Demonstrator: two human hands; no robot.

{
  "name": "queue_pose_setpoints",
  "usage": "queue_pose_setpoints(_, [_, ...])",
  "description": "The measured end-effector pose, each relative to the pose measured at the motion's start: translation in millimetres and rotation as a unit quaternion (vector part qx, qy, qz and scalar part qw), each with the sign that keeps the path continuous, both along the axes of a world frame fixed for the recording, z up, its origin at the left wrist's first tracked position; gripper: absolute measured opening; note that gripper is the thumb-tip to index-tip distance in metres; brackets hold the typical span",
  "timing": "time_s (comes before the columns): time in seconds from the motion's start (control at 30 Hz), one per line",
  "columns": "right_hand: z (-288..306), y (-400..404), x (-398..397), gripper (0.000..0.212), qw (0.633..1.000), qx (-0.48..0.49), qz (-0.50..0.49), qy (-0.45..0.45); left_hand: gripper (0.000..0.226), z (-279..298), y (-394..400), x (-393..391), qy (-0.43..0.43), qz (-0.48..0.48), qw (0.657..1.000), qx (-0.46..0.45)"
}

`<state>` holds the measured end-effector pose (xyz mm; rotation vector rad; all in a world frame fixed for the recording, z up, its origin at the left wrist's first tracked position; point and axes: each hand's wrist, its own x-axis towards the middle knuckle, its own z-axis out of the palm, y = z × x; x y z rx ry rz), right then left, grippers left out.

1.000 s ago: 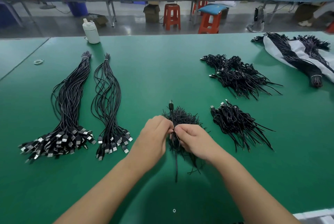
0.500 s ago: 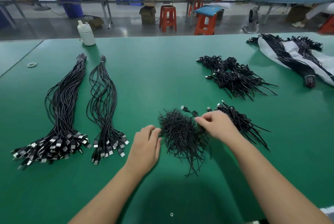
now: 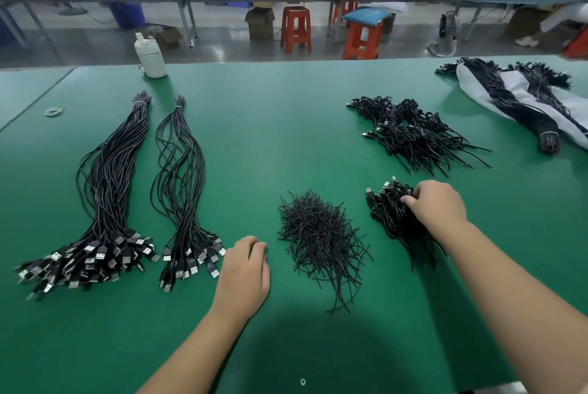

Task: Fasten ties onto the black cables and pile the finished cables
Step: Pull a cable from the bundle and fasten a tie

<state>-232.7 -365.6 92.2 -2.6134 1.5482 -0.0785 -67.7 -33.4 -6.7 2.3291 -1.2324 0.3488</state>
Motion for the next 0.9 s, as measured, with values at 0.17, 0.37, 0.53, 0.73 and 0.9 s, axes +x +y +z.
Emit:
queue_pose_setpoints(0.17, [-10.7,7.8,-0.2,0.039,0.999,-0.026,0.019,-0.033,0.018,-0.2,-0.2,-0.3,0.001,0.003,1.000,-0.002])
queue_pose_setpoints(0.37, [-14.7,33.7,10.2,0.023,0.976,-0.118,0.101,-0.151,0.018,-1.2,-0.3,0.5,0.005,0.006,1.000,-0.001])
queue_pose_setpoints(0.53, [-41.9,78.6,28.2,0.020,0.965,0.024,0.171,-0.198,0.020,-3.4,-0.1,1.7,0.001,0.008,1.000,0.001])
queue_pose_setpoints(0.73, [-95.5,103.0,20.0,0.025,0.961,0.103,0.055,-0.252,0.016,-2.7,0.0,2.5,-0.005,0.012,1.000,0.009])
queue_pose_setpoints(0.9, [-108.8,103.7,17.2,0.019,0.944,0.096,0.042,-0.313,0.016,0.1,0.7,2.5,-0.004,0.007,1.000,0.020])
